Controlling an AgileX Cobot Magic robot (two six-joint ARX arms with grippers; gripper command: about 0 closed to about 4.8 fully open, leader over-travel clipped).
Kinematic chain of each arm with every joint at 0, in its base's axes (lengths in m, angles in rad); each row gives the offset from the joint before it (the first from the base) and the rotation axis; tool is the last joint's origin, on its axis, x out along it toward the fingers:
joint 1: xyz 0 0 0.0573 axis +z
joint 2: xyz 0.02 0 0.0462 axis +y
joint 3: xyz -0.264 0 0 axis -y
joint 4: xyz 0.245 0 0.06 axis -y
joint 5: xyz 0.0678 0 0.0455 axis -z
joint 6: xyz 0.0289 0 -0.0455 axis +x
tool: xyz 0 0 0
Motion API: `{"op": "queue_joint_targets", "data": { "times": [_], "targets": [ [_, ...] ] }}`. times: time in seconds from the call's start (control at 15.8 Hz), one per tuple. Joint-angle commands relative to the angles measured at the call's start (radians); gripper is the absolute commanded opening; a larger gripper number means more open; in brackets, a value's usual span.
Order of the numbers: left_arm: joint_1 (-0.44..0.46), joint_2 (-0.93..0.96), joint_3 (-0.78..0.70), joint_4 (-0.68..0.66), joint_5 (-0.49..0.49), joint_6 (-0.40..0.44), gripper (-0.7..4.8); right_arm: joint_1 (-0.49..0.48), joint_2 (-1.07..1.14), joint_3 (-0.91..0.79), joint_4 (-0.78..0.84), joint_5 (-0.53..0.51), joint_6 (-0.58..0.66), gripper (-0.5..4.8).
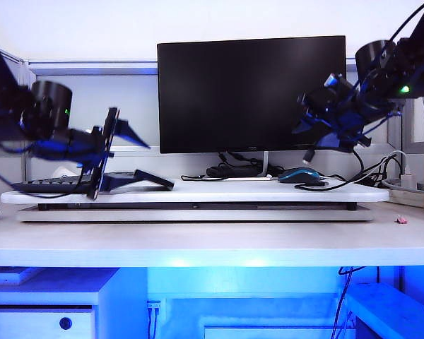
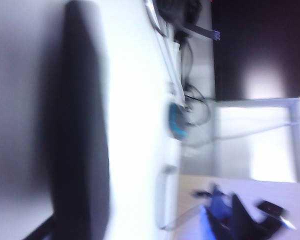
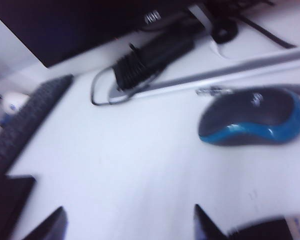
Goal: Unplug the data cable of the portable hard drive.
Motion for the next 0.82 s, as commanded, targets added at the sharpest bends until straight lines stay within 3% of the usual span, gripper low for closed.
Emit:
{"op": "queue_joint_targets", "data": {
  "times": [0.06, 0.25, 0.38, 0.51, 0.63, 0.82],
  "targets": [
    [0.004, -0.013, 0.096, 0.129, 0.042, -0.014, 3.46, -0.008, -0.006, 0.099, -0.031, -0.005, 0.044, 3.49],
    [-0.002, -0.018, 0.130, 0.104, 0.105, -0.075, 3.46, -0.024, 0.050, 0.237, -0.335, -0.045, 0.064, 3.86],
    [-0.002, -0.018, 0.130, 0.102, 0.159, -0.079, 3.46, -0.020, 0.057, 0.239, -0.427, -0.095, 0.031, 3.91],
    [-0.002, -0.018, 0.130, 0.105, 0.217, -0.093, 3.45, -0.011, 0.057, 0.240, -0.500, -0.119, 0.031, 4.36],
    [-0.002, -0.027, 0.130, 0.197, 0.282, 0.022, 3.45, -0.012, 0.046, 0.243, -0.507, -0.196, 0.027, 4.42],
    [-0.001, -0.066, 0.140, 0.260, 0.272, 0.130, 3.42, -0.012, -0.007, 0.245, -0.432, -0.199, 0.026, 4.42]
  ]
}}
